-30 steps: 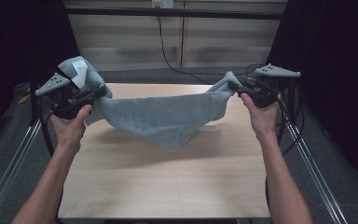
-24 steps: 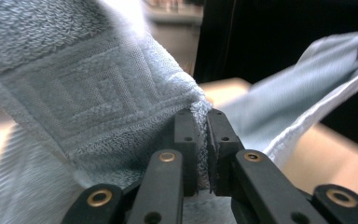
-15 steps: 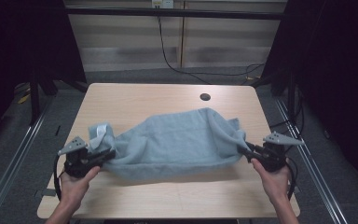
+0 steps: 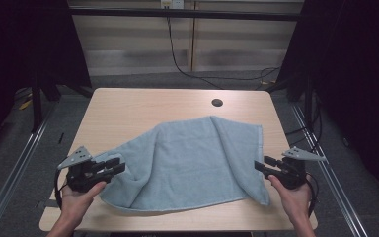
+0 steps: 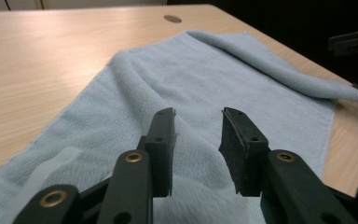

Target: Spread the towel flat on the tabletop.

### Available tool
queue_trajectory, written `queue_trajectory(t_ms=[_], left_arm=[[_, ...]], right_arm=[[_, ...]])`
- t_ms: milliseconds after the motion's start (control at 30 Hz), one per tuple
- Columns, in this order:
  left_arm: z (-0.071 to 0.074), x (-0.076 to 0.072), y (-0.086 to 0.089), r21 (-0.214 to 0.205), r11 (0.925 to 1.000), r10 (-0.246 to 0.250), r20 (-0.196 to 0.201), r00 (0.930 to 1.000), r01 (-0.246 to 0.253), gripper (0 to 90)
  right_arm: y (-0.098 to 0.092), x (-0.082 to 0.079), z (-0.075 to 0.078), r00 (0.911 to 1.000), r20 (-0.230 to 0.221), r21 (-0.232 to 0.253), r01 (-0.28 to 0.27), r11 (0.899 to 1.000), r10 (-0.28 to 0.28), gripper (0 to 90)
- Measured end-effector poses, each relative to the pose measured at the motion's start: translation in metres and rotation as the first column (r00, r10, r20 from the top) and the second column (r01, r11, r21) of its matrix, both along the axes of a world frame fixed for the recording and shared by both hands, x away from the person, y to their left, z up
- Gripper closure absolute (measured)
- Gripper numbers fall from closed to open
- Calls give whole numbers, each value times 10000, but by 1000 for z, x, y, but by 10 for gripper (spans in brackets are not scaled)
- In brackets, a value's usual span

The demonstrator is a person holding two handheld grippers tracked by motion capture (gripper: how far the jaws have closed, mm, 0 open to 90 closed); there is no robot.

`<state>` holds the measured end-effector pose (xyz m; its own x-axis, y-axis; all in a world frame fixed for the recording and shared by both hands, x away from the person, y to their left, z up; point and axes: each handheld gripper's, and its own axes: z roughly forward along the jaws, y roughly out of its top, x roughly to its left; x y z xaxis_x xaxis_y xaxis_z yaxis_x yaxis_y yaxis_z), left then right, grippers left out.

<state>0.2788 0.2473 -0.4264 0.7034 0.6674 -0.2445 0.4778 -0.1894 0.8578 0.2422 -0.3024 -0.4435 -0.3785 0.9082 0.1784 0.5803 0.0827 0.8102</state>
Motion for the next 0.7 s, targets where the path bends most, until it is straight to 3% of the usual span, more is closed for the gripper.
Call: queue_trajectory(t_ms=[67, 167, 233, 267, 300, 367, 400, 433, 500, 567, 633, 700], left_arm=[[-3, 11, -10, 208, 9995, -234, -12, 9997, 235, 620], [-14, 27, -30, 632, 9947, -805, -38, 9967, 806, 610], [-21, 32, -36, 836, 9917, -968, -152, 9952, 977, 609], [-39, 36, -50, 1103, 9858, -1207, -617, 9908, 1269, 607], [-47, 36, -56, 1483, 9777, -1381, -807, 9871, 1489, 604], [-62, 36, -63, 2326, 9565, -1599, -868, 9833, 1761, 599], [-68, 37, -64, 2541, 9495, -1644, -968, 9816, 1841, 598], [-73, 37, -63, 2350, 9550, -1639, -912, 9823, 1812, 599], [-73, 36, -60, 2274, 9566, -1664, -881, 9821, 1825, 601], [-75, 33, -59, 2306, 9558, -1677, -819, 9824, 1824, 600], [-75, 30, -57, 2309, 9542, -1757, -821, 9810, 1902, 602], [-75, 27, -53, 2314, 9527, -1825, -823, 9798, 1969, 610]], right_arm=[[1, 8, -13, 9993, -380, 118, 14, 9999, -9, 506], [3, 15, -28, 9955, -948, -434, 25, 9991, -66, 497], [0, 17, -38, 9922, -1245, -353, 19, 9994, -62, 493], [0, 18, -42, 9899, -1417, -384, -38, 9993, -17, 488], [2, 19, -45, 9881, -1536, -612, -73, 9981, -22, 484], [3, 20, -50, 9871, -1594, -807, -254, 9964, 123, 471], [4, 21, -51, 9863, -1648, -927, -244, 9954, 88, 464], [5, 21, -53, 9855, -1692, -1087, -330, 9935, 142, 464], [5, 21, -57, 9875, -1564, -955, -328, 9949, 175, 466], [8, 21, -57, 9884, -1496, -1309, -475, 9903, 276, 501], [8, 21, -56, 9861, -1577, -1105, -697, 9914, 517, 683], [10, 21, -56, 9862, -1579, -1283, -708, 9892, 501, 776]])
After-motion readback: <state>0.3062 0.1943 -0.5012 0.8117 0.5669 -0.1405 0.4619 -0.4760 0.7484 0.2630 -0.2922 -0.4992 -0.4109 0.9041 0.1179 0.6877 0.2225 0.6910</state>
